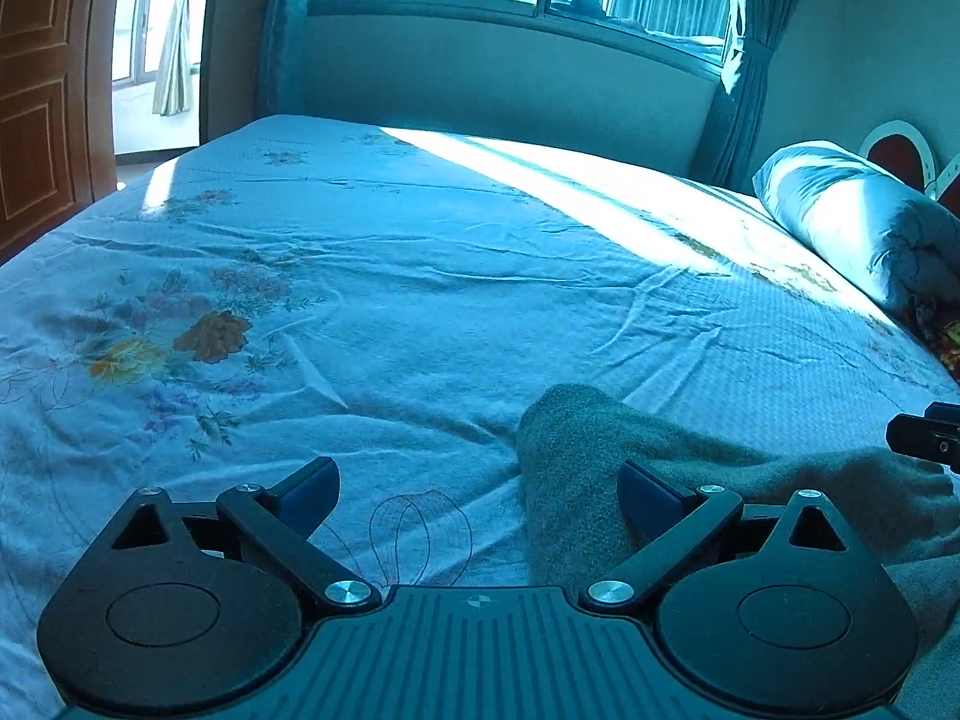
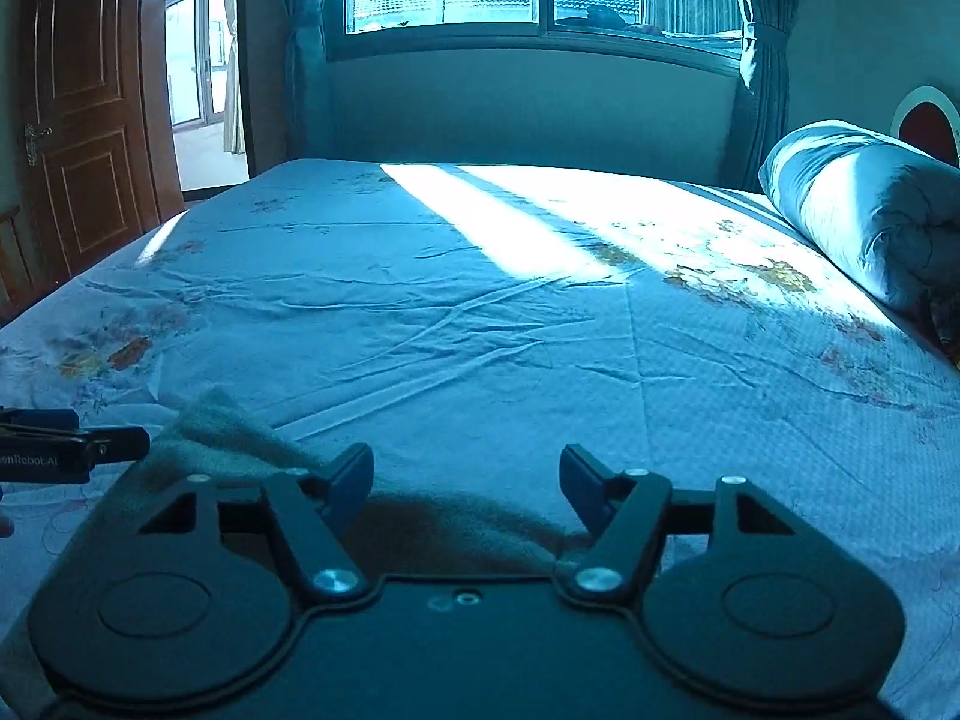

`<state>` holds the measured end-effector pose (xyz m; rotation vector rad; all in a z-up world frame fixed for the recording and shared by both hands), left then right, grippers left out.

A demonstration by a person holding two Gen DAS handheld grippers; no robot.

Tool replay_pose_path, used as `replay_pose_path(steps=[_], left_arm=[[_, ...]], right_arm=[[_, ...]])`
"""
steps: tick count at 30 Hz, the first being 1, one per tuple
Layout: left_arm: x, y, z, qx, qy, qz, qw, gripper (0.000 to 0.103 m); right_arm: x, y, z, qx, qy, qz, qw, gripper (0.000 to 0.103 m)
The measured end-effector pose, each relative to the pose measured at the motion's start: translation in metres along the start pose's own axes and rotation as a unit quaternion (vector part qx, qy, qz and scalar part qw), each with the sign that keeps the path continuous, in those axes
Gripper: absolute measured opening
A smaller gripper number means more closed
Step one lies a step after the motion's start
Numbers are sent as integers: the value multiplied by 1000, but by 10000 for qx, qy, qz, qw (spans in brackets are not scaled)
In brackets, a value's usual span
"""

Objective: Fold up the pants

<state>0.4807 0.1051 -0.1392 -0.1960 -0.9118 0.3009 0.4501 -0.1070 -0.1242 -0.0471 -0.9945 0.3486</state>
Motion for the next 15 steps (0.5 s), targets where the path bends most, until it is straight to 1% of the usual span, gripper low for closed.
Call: replay_pose_path(steps=[1,2,3,4,5,6,8,10,12,14,15], left_arm=[[0,-1,-6,15,18,-25,10000,99],[-1,-2,-14,41,74,-48,10000,99],[-5,-1,-24,107,190,-93,9997,101],[-10,1,-34,185,334,-153,9992,103],[-17,3,-43,161,466,-173,9986,103],[-22,5,-48,84,496,-112,9987,103],[-25,8,-46,-18,434,-25,9991,103],[-23,9,-38,12,344,-50,9994,103],[-17,10,-25,75,253,-90,9996,103],[-11,8,-7,0,76,-109,9999,103],[-11,6,0,-35,59,-97,9999,103]], right_arm=[[-2,-1,-8,-44,121,57,9999,61],[-9,-2,-19,-124,353,148,9992,61],[-19,-3,-32,-156,675,262,9973,61],[-30,-3,-44,-120,902,332,9953,60],[-39,-3,-50,-99,959,376,9946,61],[-44,-4,-53,-121,907,406,9950,63],[-44,-5,-50,-65,825,346,9960,64],[-38,-8,-39,-119,682,323,9971,64],[-32,-12,-23,-150,493,281,9983,66],[-27,-14,-8,-148,319,232,9991,67],[-25,-14,-1,-88,242,186,9995,67]])
Point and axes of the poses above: each gripper's, at about its wrist camera, not at the fingertips, and z roughly against the way its jaws point, y to its left, x to its top, the point moved 8 cm from there along -z, roughly the way its jaws point, and after that the axes turned 13 degrees about z, right-handed, at the moved point
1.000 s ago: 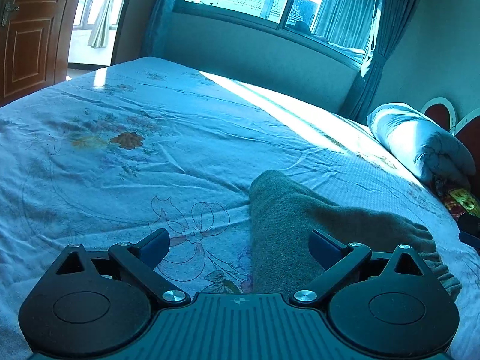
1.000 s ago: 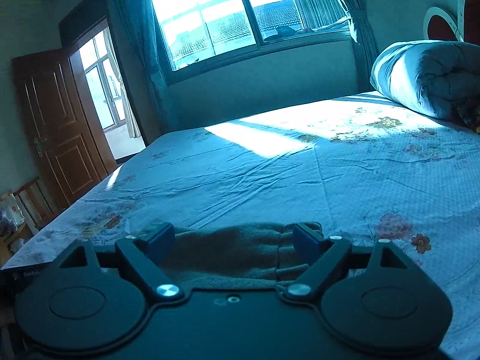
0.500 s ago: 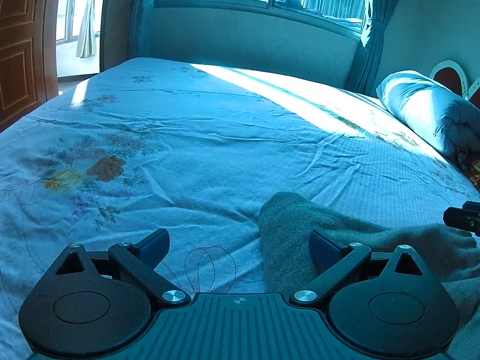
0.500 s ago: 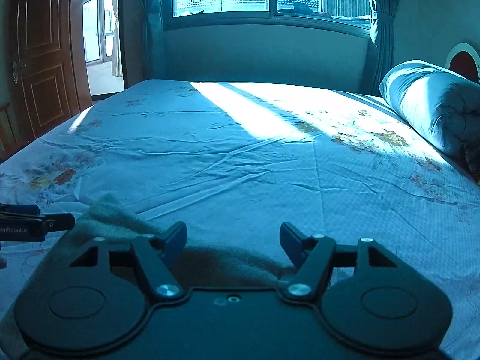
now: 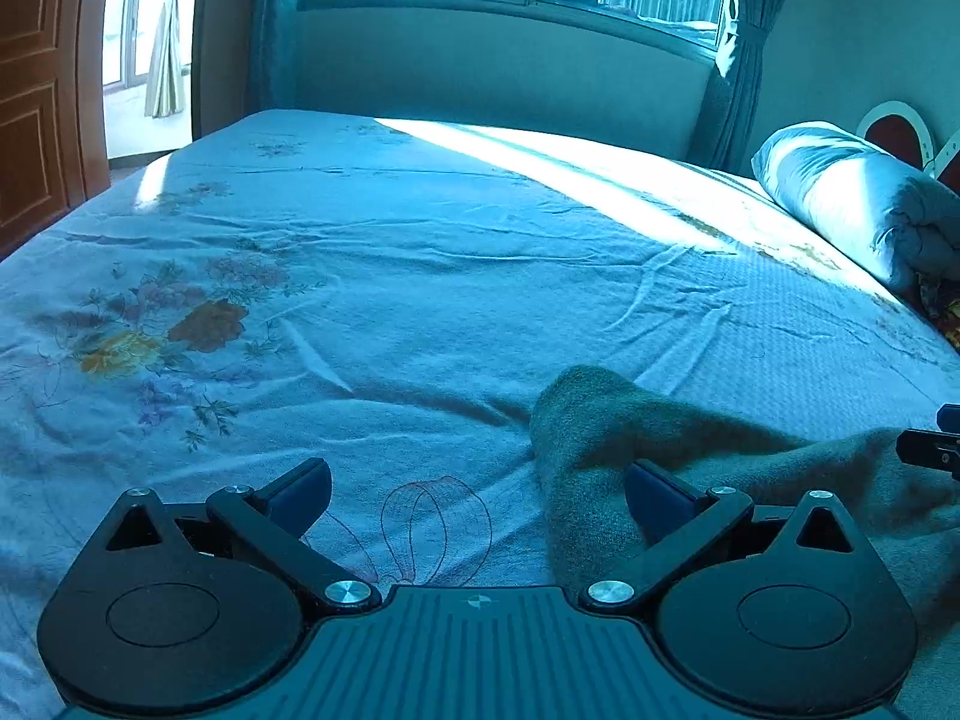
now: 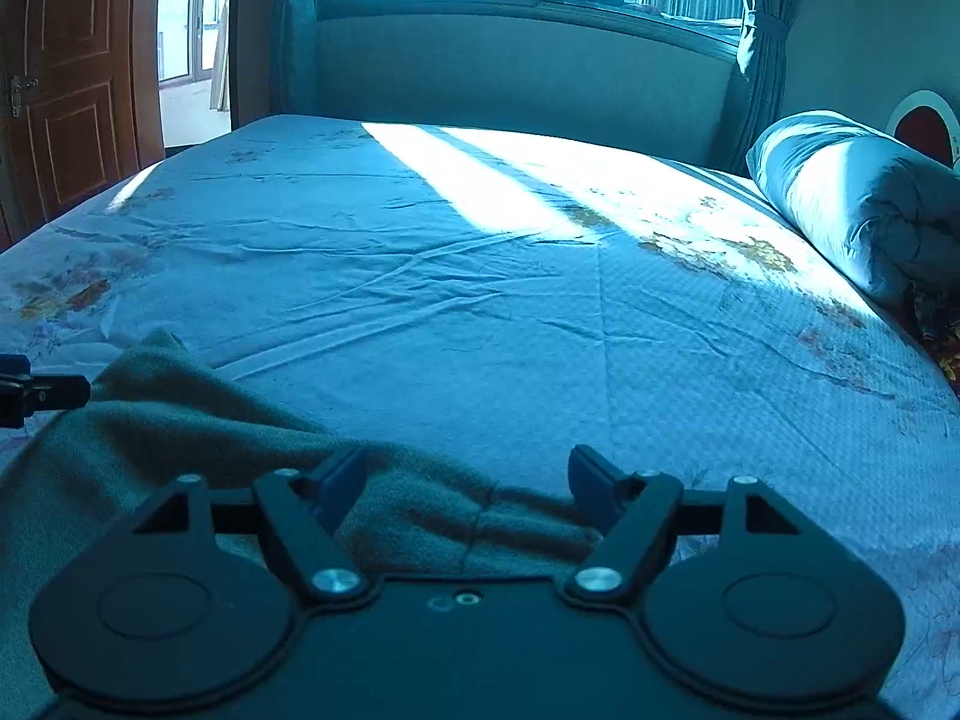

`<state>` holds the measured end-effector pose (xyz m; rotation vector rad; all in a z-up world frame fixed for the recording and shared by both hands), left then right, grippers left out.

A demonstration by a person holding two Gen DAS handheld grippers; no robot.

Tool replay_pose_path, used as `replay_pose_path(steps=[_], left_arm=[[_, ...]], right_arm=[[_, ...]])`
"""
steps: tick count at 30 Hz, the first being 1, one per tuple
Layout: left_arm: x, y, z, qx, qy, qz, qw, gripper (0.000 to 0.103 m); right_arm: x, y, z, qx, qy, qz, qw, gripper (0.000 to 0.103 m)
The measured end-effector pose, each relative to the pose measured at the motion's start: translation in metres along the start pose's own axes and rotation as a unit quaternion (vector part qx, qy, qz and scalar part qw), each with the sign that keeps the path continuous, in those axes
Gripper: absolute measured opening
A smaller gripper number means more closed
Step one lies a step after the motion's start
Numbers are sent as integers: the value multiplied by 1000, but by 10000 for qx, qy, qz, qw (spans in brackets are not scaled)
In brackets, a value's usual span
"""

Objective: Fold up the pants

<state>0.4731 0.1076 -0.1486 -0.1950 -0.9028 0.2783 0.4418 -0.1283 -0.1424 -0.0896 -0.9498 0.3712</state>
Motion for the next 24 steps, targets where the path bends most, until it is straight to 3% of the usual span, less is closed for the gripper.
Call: replay_pose_path(steps=[3,7,8,10,15,19,22,24], left_arm=[[-3,-10,14,-158,-29,-49,9999,103],[-24,-13,-5,120,269,-461,9985,103],[-31,-6,-11,14,438,-275,9987,103],[-30,4,-5,-120,517,177,9984,103],[-25,15,32,-153,132,217,9996,103],[-40,18,50,-129,148,195,9996,103],[-57,23,46,29,264,57,9996,103],[-67,28,35,-7,418,183,9990,103]], right_arm=[[3,4,8,-2,-177,85,9998,72],[-23,7,-23,-94,467,407,9980,73],[-27,6,-25,3,493,349,9982,73],[-25,-2,-7,127,253,116,9995,75],[-16,-18,41,-99,-366,4,9993,76],[-22,-2,54,-53,-483,254,9985,78],[-51,11,26,-359,200,788,9960,78],[-64,6,16,-93,241,304,9992,79]])
Point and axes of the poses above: each gripper's, at about its wrist camera, not at the fingertips, and z roughly against the way its jaws point, y to its left, x to its top, the point moved 8 cm from there along -z, roughly the way its jaws point, and after that the axes turned 13 degrees about z, right-handed, at the moved point
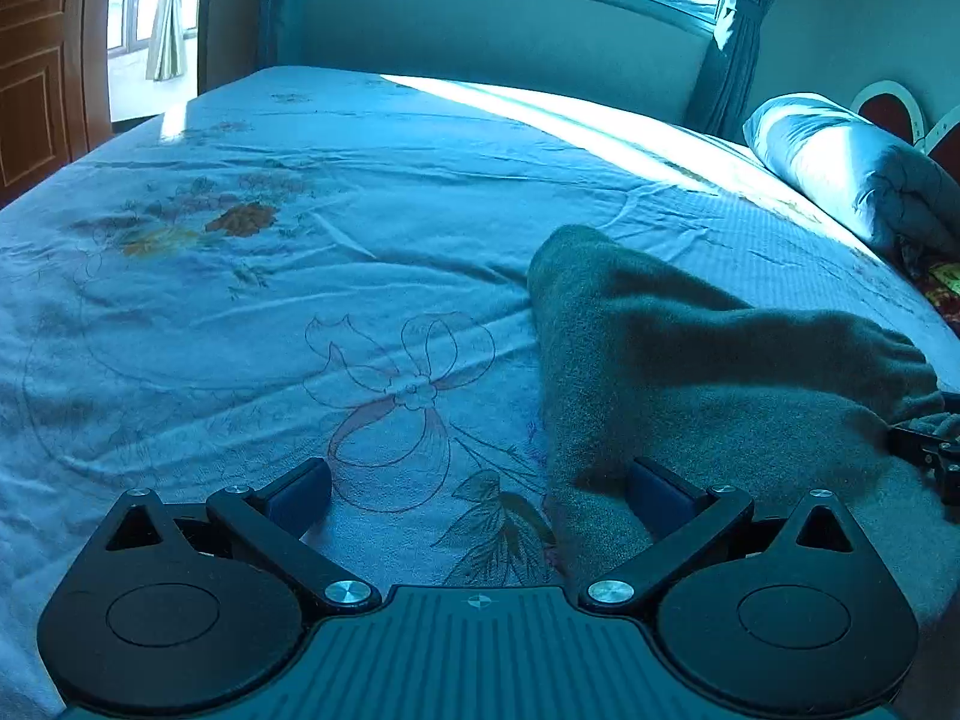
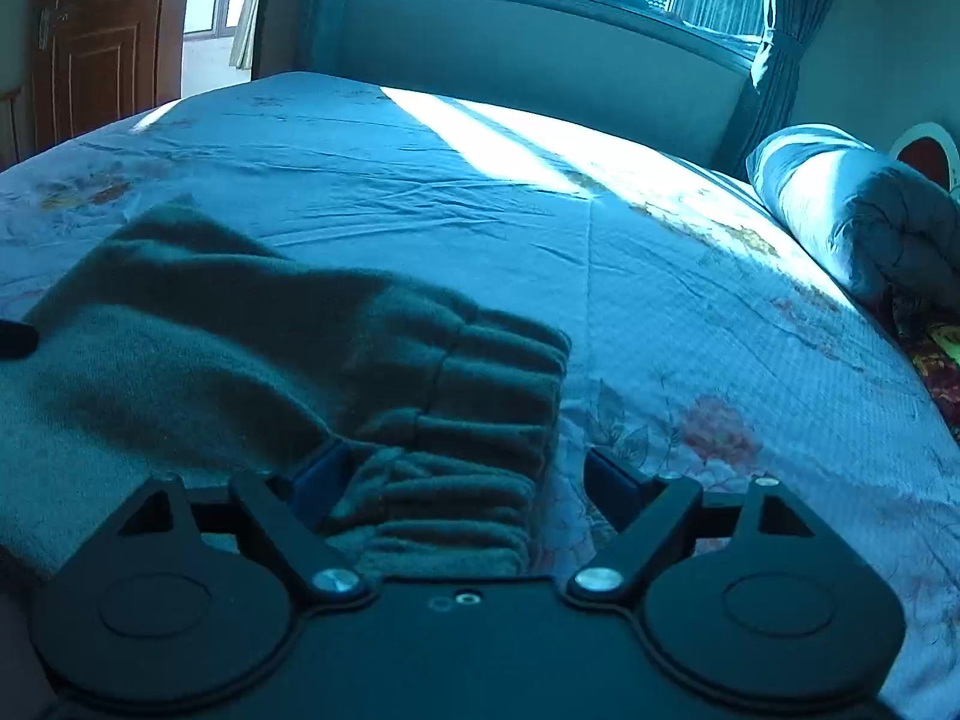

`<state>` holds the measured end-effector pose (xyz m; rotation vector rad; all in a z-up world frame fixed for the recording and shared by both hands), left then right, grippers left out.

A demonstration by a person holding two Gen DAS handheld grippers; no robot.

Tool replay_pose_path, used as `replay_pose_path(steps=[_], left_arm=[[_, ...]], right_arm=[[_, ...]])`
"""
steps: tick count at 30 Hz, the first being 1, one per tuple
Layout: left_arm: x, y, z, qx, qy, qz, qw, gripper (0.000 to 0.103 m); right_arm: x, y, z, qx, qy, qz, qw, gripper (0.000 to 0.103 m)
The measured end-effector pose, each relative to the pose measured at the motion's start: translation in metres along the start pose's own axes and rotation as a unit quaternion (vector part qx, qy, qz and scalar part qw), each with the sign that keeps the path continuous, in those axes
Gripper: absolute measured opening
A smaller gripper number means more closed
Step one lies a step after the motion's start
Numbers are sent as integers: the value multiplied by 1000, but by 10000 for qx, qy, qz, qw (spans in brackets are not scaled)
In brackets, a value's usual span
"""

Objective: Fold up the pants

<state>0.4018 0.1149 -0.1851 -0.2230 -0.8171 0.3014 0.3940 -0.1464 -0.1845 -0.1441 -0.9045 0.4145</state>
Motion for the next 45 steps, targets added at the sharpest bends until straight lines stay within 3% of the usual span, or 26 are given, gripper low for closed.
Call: replay_pose_path(steps=[3,8,12,13,16,19,22,27,30,35,37,39,42,45], left_arm=[[2,1,3,9,46,80,10000,103],[2,-7,33,-7,-103,-55,9999,103],[-11,-8,52,-91,-118,-10,9999,103],[-17,-7,57,-103,-127,-2,9999,103],[-38,-2,56,-94,9,-43,9999,103],[-41,8,57,-222,96,254,9994,103],[-31,10,68,-192,-110,175,9996,103],[1,12,60,-154,-259,222,9993,103],[35,4,34,-6,-382,38,9993,103],[72,-6,-12,60,-241,23,9997,103],[69,-7,-16,-174,-33,177,9997,103],[58,-8,-11,-614,29,322,9976,103],[32,0,-12,-642,350,287,9969,103],[9,13,-9,-1003,597,539,9917,103]], right_arm=[[4,-8,12,54,-47,-276,9996,79],[9,-5,61,-2,-495,-127,9987,81],[-4,6,80,72,-576,-81,9983,85],[-11,10,78,104,-524,-62,9986,89],[-42,19,50,403,190,-191,9988,89],[-41,10,54,621,123,-763,9951,90],[-30,-2,75,515,-294,-902,9942,90],[6,-26,83,-52,-928,-800,9925,90],[36,-39,60,-259,-907,-643,9935,92],[61,-54,17,-277,-637,-583,9959,91],[53,-64,17,40,-566,-982,9936,91],[32,-69,18,842,-469,-1561,9830,91],[-12,-75,17,1543,-189,-2245,9620,91],[-50,-74,13,2186,85,-2887,9321,91]])
Point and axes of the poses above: each gripper's, at about its wrist camera, not at the fingertips, and z roughly against the way its jaws point, y to its left, x to its top, the point moved 8 cm from there along -z, roughly the way its jaws point, and after that the axes turned 13 degrees about z, right-handed, at the moved point
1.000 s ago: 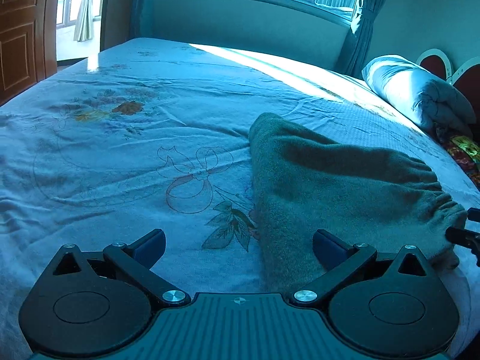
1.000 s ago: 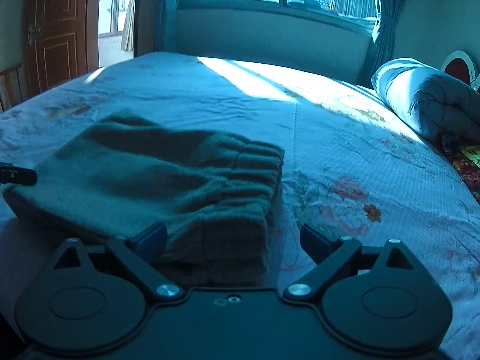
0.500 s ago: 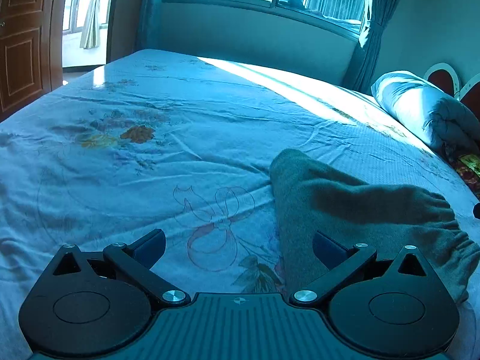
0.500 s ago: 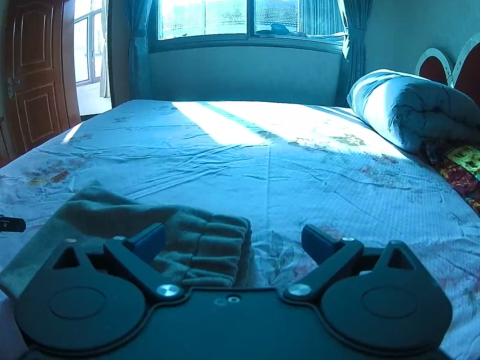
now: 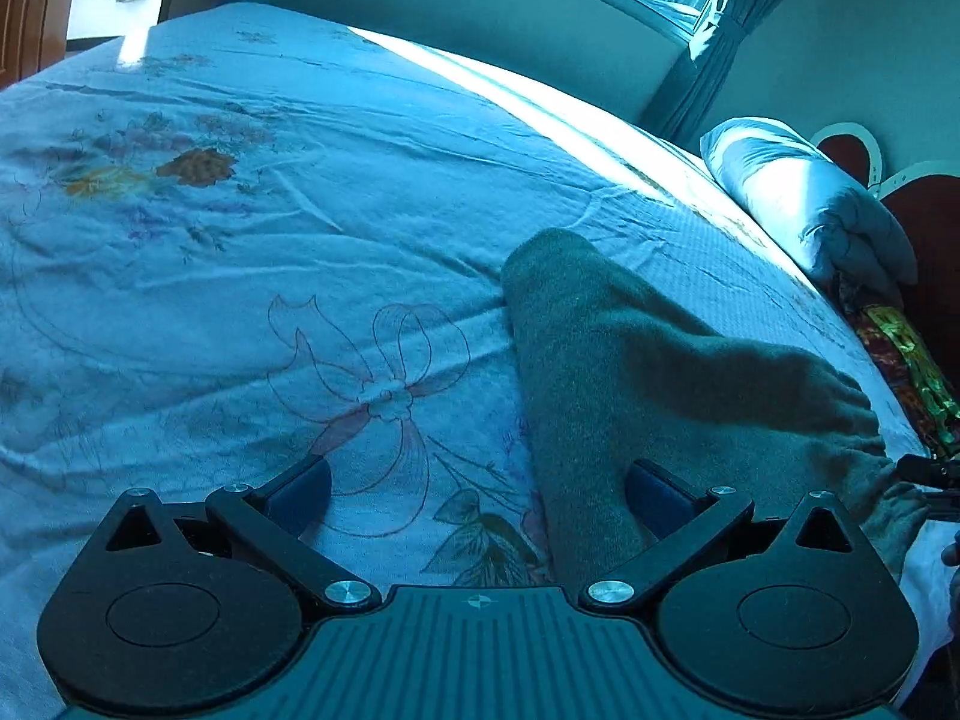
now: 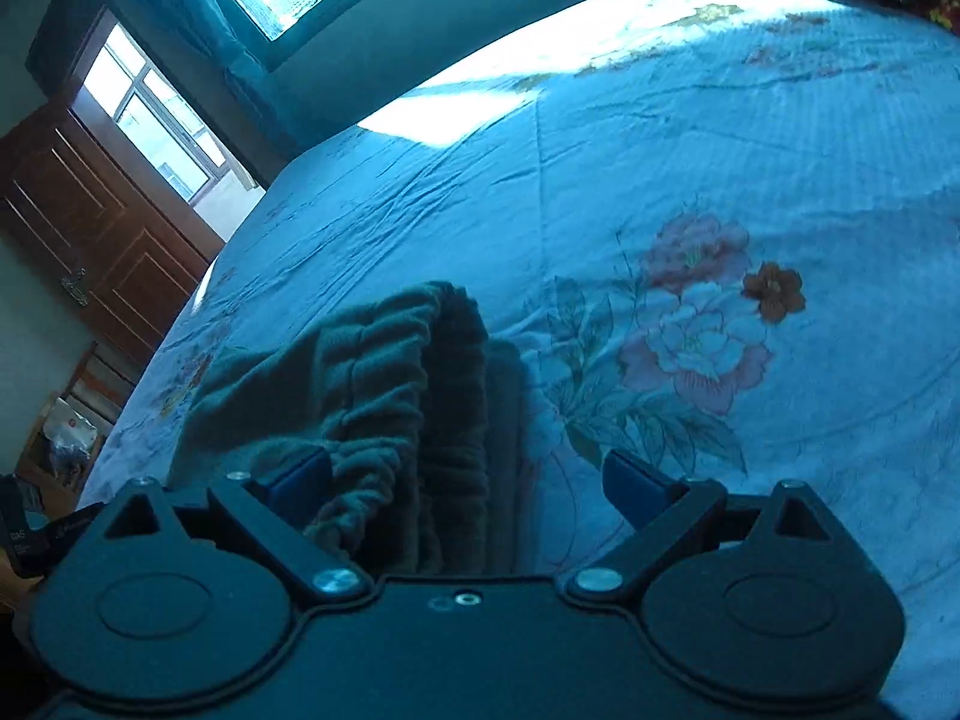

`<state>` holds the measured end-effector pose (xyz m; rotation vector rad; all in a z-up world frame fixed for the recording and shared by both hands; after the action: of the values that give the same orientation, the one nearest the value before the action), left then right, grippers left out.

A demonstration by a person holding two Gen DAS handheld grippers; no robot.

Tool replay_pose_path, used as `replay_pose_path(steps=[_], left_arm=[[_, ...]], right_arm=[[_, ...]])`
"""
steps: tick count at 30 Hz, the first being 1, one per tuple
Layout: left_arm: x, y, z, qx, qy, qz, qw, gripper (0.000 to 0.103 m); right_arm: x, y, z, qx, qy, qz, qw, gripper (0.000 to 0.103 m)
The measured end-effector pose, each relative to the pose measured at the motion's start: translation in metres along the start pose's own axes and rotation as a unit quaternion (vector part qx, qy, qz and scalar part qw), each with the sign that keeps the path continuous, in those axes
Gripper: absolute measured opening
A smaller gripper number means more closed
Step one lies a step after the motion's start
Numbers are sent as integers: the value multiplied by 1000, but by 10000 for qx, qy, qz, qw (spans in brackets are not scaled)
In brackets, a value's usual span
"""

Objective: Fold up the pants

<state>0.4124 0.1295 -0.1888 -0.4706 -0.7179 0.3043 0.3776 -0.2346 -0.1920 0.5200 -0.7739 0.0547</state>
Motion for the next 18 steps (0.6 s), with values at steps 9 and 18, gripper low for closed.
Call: replay_pose_path(steps=[9,18], left_arm=[[-1,-9,-10,-511,323,386,9974,103],[-4,-14,-19,-946,758,773,9896,103]], right_arm=[[-14,-13,-12,831,-109,-1153,9898,93],[-12,-10,-18,1199,93,-1414,9826,98]])
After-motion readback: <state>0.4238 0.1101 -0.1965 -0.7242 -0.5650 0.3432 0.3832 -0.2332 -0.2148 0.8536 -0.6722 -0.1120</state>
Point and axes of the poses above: each gripper's, at about its wrist camera, not at the fingertips, and z roughly against the way its jaws point, y to its left, x to its top, the point moved 8 cm from there along -z, roughly the way its jaws point, and after that the axes turned 13 degrees about z, right-handed, at the moved point
